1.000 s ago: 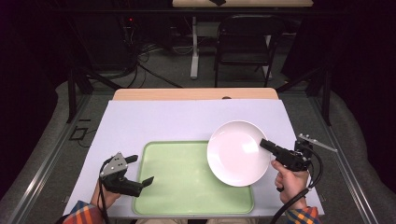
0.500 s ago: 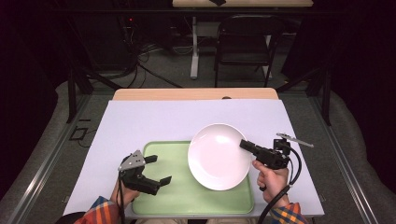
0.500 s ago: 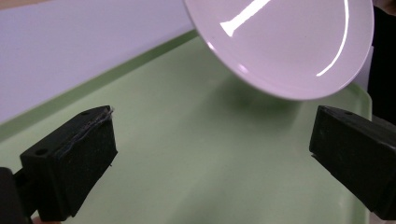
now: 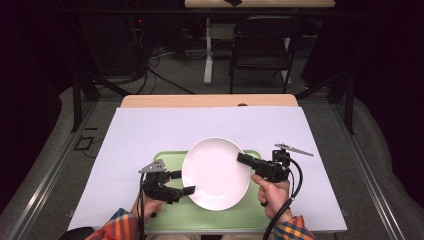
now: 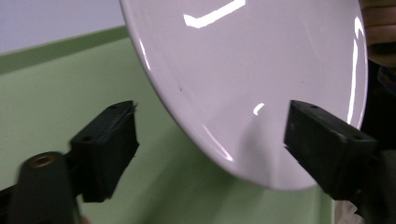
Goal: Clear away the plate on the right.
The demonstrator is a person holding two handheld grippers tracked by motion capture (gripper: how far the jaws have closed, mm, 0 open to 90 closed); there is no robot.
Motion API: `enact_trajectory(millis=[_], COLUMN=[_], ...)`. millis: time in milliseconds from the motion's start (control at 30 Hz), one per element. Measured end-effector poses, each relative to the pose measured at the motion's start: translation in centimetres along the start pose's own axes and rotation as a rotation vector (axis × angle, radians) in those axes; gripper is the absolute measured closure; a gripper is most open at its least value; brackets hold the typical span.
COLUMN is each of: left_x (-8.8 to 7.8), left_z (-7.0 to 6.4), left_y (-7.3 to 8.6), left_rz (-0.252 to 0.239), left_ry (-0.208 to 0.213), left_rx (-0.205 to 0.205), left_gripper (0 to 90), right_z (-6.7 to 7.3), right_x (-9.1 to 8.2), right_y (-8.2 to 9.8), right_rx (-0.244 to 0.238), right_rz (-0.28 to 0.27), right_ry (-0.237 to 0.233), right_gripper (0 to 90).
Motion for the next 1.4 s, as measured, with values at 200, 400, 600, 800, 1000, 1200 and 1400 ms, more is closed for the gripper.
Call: enact_trajectory(millis=[200,400,600,800,1000,1200,1400], left_x=[0.1,-0.6,-0.9,-1.7,-1.9,-2.0,-2.3], left_z=[0.2,0.6,0.7,0.7,0.8,1.0,1.4], left_y=[0.3,0.0,-0.1,-0.6,-0.8,-0.8,-1.0], left_rz=[-0.016,-0.075,-0.083,-0.103,-0.111,-0.095,-0.108], left_ry=[0.007,0.05,0.067,0.087,0.094,0.084,0.083], left_rx=[-0.034,-0.088,-0.099,-0.088,-0.092,-0.095,-0.102], left_gripper=[47.3,59.3,65.9,72.4,75.1,76.2,77.3], right_z=[-0.2,-1.0,-1.5,-1.7,-1.6,-2.0,-2.1], right_x=[0.8,1.1,1.2,1.5,1.5,1.8,2.2], right_y=[0.8,1.3,1.5,2.0,2.2,2.8,3.2], right_rx=[-0.013,-0.031,-0.024,-0.041,-0.045,-0.045,-0.031], right_rz=[0.012,0.012,0.017,0.036,0.05,0.079,0.098], right_ry=[0.003,0.032,0.033,0.035,0.031,0.042,0.033], right_gripper=[84.3,85.1,83.1,79.1,78.0,76.2,75.9])
Point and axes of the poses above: each handheld gripper's, and its own axes: x roughly forward along the jaws, y roughly out of its underside, z roughly to its left, the point moved 8 cm from there along x, roughly forward along the jaws, and after that the axes turned 1 degree about x, right-handed, at the moved point
